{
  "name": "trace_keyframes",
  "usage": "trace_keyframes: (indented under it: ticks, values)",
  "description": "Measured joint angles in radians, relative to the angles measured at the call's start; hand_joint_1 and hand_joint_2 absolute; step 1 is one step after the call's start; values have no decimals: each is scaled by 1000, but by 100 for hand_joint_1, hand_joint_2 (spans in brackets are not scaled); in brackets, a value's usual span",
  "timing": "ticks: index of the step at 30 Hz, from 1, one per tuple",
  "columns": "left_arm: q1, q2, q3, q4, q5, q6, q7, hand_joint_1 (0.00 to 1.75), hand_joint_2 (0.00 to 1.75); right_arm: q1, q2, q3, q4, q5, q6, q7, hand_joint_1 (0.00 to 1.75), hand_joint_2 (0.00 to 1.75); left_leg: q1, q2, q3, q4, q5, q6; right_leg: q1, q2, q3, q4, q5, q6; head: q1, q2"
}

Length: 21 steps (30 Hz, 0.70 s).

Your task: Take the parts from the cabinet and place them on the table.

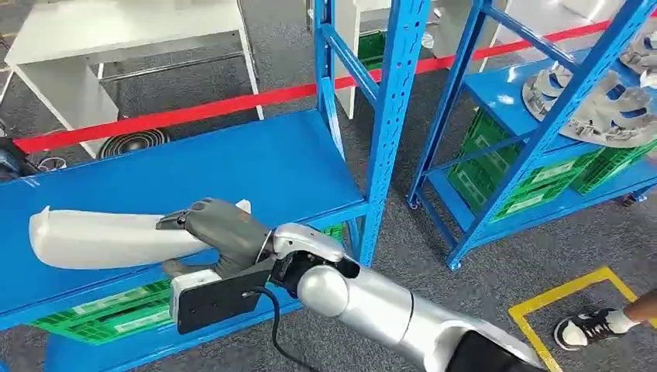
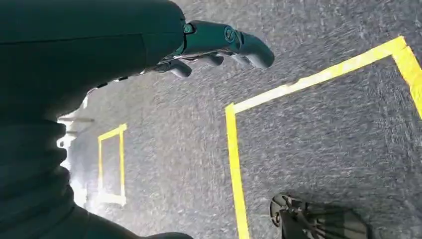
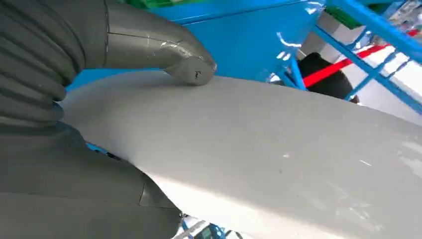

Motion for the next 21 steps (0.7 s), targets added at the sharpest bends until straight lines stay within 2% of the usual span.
trace_keyframes:
  ticks: [2,3,4,5,6,7,8,9,10,11,12,13,14,15,16,17,18,19,20,21]
  values:
    - [-1,-1,0,-1,-8,0,-8,0,175,12,-4,-6,-2,-3,-2,-14,175,175,-2,1,-14,5,14,23,-1,0,-2,-8,19,15,-1,0]
    - [-5,-4,0,-1,-13,0,-17,0,175,17,-10,-12,-2,-6,-3,-23,175,175,2,7,-25,3,28,38,-5,2,-9,0,4,21,0,0]
    - [-11,-4,-1,-3,-19,0,-21,0,175,20,-14,-18,-3,-11,-6,-27,175,175,1,9,-35,4,40,46,-7,3,-25,28,-46,27,1,0]
    - [-15,-4,-1,-5,-23,-2,-23,0,175,21,-17,-23,-3,-12,-8,-30,175,175,1,9,-49,4,53,54,-6,3,-44,87,-115,30,2,0]
    - [-19,-4,-2,-6,-28,-3,-22,0,175,23,-19,-27,-3,-12,-12,-31,175,175,0,10,-66,4,65,56,-6,4,-63,158,-174,33,3,0]
    - [-24,-4,-2,-6,-34,-7,-16,0,175,28,-23,-31,-3,-8,-21,-29,175,175,-2,11,-83,5,79,58,-6,4,-74,229,-214,35,3,0]
    - [-29,-4,-3,-6,-42,-13,-1,0,175,37,-32,-35,-3,4,-31,-23,175,175,-4,11,-102,6,94,59,-6,4,-75,283,-215,35,2,0]
    - [-33,-5,-6,-6,-50,-21,16,0,175,46,-42,-38,-3,18,-39,-14,175,175,-5,11,-119,7,106,59,-6,4,-63,298,-187,34,3,0]
    - [-37,-7,-7,-6,-56,-27,31,0,175,53,-53,-42,-3,27,-43,-11,175,175,-8,11,-138,9,119,58,-5,4,-34,278,-146,29,3,0]
    - [-39,-13,-7,-6,-57,-31,38,0,175,56,-60,-46,-3,31,-43,-12,175,175,-11,11,-154,12,130,57,-2,4,10,227,-115,21,4,0]
    - [-43,-16,-7,-6,-57,-35,41,0,175,54,-64,-49,-3,35,-39,-14,175,175,-13,10,-167,13,141,55,3,4,70,151,-108,9,5,0]
    - [-47,-28,-7,-7,-52,-37,39,0,175,48,-64,-49,-4,37,-28,-16,175,175,-12,12,-174,16,151,53,12,4,149,55,-139,-8,4,0]
    - [-52,-31,-6,-7,-46,-40,33,0,175,42,-63,-49,-6,37,-14,-14,175,175,-18,12,-180,17,158,47,15,2,200,-37,-172,-17,4,0]
    - [-57,-42,-6,-7,-44,-44,25,0,175,38,-63,-49,-6,35,-1,-6,175,175,-16,15,-181,11,174,40,16,0,191,-30,-163,-14,3,0]
    - [-61,-49,-6,-7,-43,-44,20,0,175,35,-63,-49,-6,34,11,2,175,175,-12,16,-182,7,183,36,22,1,187,-34,-158,-17,7,0]
    - [-62,-57,-6,-7,-43,-44,14,0,175,37,-63,-48,-5,34,22,15,175,175,-12,15,-183,2,195,29,20,1,182,-36,-147,-25,8,0]
    - [-63,-59,-6,-5,-43,-44,14,0,175,38,-62,-47,-4,35,30,26,175,175,-12,12,-190,5,192,24,9,-5,169,-47,-129,-33,8,0]
    - [-62,-64,-6,-5,-42,-44,12,0,175,37,-59,-45,-3,37,35,36,175,175,-11,8,-203,26,148,19,9,-8,157,-47,-117,-43,7,0]
    - [-62,-71,-6,-5,-40,-44,12,0,175,37,-54,-45,-3,37,37,41,175,175,-10,6,-221,76,83,15,8,-8,142,-47,-105,-50,5,0]
    - [-62,-71,-6,-5,-39,-44,11,0,175,37,-51,-44,-3,37,38,43,175,175,-7,6,-236,148,19,9,8,-7,126,-46,-91,-49,5,0]
